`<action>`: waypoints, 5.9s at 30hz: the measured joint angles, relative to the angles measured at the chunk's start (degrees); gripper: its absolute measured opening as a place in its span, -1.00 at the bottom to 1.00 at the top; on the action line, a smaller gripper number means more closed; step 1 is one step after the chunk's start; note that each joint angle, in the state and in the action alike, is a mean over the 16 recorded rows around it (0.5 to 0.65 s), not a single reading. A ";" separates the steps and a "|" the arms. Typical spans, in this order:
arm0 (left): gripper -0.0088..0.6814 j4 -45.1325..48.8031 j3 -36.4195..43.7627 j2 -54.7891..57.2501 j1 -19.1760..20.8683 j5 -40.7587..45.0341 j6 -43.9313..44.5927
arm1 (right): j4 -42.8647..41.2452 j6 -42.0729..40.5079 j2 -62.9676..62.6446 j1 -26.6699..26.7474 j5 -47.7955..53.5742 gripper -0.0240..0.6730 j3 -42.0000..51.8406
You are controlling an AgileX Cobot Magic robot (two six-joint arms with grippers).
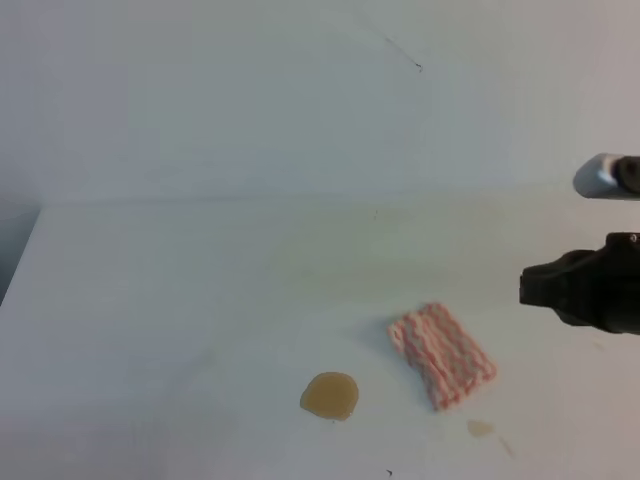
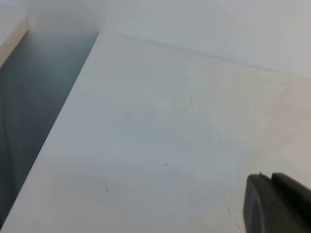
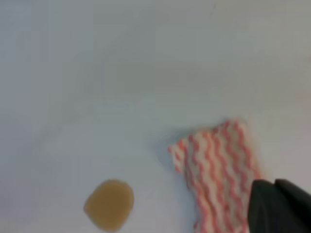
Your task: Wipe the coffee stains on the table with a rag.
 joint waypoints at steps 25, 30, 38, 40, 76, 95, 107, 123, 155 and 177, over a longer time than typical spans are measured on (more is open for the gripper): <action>-0.97 0.00 0.00 0.00 0.00 0.00 0.00 | -2.01 -16.12 25.21 6.34 17.97 -0.02 -24.00; -0.97 0.00 0.00 0.00 0.00 0.00 0.00 | -7.84 -12.52 30.68 7.77 21.17 0.20 -27.53; -0.97 0.00 0.00 0.00 0.00 0.00 0.00 | -13.91 -7.62 37.72 8.26 22.61 0.26 -31.11; -0.97 0.00 0.00 0.00 0.00 0.00 0.00 | -14.60 -7.10 39.12 8.26 22.56 0.26 -31.73; -0.97 0.00 0.00 0.00 0.00 0.00 0.00 | -11.40 -9.46 42.26 8.87 26.15 -0.84 -37.93; -0.97 0.00 0.00 0.00 0.00 0.00 0.00 | -1.55 -15.87 43.93 21.22 29.42 -0.84 -46.34; -0.97 0.00 0.00 0.00 0.00 0.00 0.00 | -9.23 -10.56 49.38 22.21 30.00 -0.84 -46.46; -0.97 0.00 0.00 0.00 0.00 0.00 0.00 | -22.34 -4.42 49.29 22.02 30.48 -0.84 -46.89; -0.97 0.00 0.00 0.00 0.00 0.00 0.00 | -22.62 -5.21 55.59 21.08 37.96 -0.84 -55.78; -0.97 0.00 0.00 0.00 0.00 0.00 0.00 | -20.65 -2.44 55.96 3.67 40.15 -0.85 -55.78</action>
